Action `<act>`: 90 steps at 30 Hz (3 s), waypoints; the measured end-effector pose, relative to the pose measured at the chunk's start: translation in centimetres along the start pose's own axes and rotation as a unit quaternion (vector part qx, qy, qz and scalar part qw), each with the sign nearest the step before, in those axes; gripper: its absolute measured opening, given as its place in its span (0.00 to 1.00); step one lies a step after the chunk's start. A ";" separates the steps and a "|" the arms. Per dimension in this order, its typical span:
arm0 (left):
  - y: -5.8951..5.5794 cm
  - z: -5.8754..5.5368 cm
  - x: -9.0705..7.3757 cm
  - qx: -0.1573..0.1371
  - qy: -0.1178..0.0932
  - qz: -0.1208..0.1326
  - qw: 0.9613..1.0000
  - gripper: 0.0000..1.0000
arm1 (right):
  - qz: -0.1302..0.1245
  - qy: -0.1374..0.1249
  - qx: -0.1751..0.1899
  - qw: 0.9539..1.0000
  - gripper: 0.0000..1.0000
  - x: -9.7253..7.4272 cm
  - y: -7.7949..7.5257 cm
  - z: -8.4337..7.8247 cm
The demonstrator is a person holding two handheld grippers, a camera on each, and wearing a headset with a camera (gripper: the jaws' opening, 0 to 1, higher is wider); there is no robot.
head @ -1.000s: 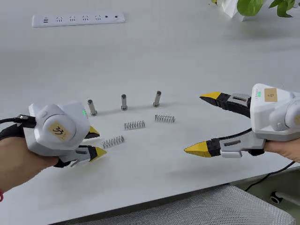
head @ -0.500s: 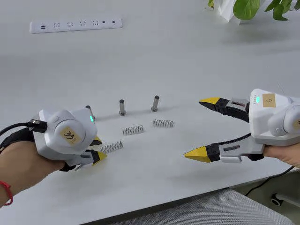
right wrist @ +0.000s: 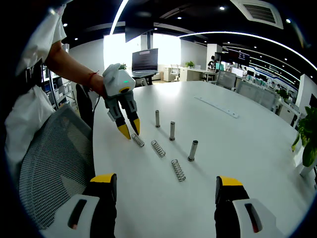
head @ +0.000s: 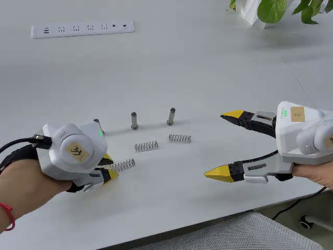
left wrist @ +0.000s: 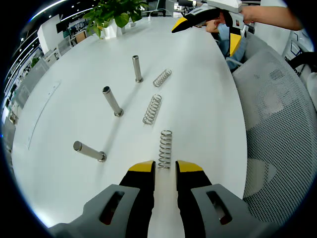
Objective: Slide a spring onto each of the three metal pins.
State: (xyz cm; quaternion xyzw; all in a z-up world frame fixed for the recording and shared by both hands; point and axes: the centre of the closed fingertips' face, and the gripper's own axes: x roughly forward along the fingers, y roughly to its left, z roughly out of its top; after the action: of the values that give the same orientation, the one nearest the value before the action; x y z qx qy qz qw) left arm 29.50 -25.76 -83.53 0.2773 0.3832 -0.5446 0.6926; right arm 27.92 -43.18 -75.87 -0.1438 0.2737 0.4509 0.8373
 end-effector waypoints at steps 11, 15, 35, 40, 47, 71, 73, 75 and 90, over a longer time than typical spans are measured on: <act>0.0 0.0 -0.1 -0.028 -0.011 -0.001 1.000 0.12 | 0.001 0.001 0.002 1.000 0.80 0.1 -0.2 -0.3; -0.1 0.1 0.0 -0.029 -0.013 -0.002 0.999 0.11 | 0.001 0.001 0.002 1.000 0.80 0.1 -0.4 -0.5; -0.3 0.0 0.5 -0.024 -0.014 -0.005 1.000 0.08 | 0.000 0.002 0.005 1.000 0.79 0.3 0.0 -0.7; -0.2 -0.1 0.5 -0.024 -0.013 -0.005 1.000 0.07 | 0.001 0.001 0.005 1.000 0.79 0.3 0.2 -0.3; -0.1 -0.2 0.6 -0.023 -0.012 -0.005 1.000 0.07 | 0.000 0.001 0.003 1.000 0.79 0.3 0.3 0.1; -0.2 -0.1 0.6 -0.019 -0.014 -0.015 1.000 0.07 | 0.002 0.003 0.008 1.000 0.78 0.5 0.2 -0.6; -0.2 -0.2 0.6 -0.020 -0.014 -0.015 1.000 0.07 | 0.002 0.003 0.008 1.000 0.78 0.5 0.3 -0.5; -0.3 -0.2 0.6 -0.019 -0.014 -0.016 1.000 0.07 | 0.003 0.003 0.008 1.000 0.78 0.6 0.5 -0.4; -0.4 -0.5 0.7 -0.020 0.003 -0.014 1.000 0.07 | 0.001 0.002 0.009 1.000 0.78 0.5 0.5 -0.7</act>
State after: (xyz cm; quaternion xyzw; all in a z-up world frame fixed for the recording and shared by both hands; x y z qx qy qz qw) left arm 29.12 -25.80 -84.39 0.2600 0.4001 -0.5456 0.6889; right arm 27.50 -42.89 -76.68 -0.1364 0.2798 0.4491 0.8375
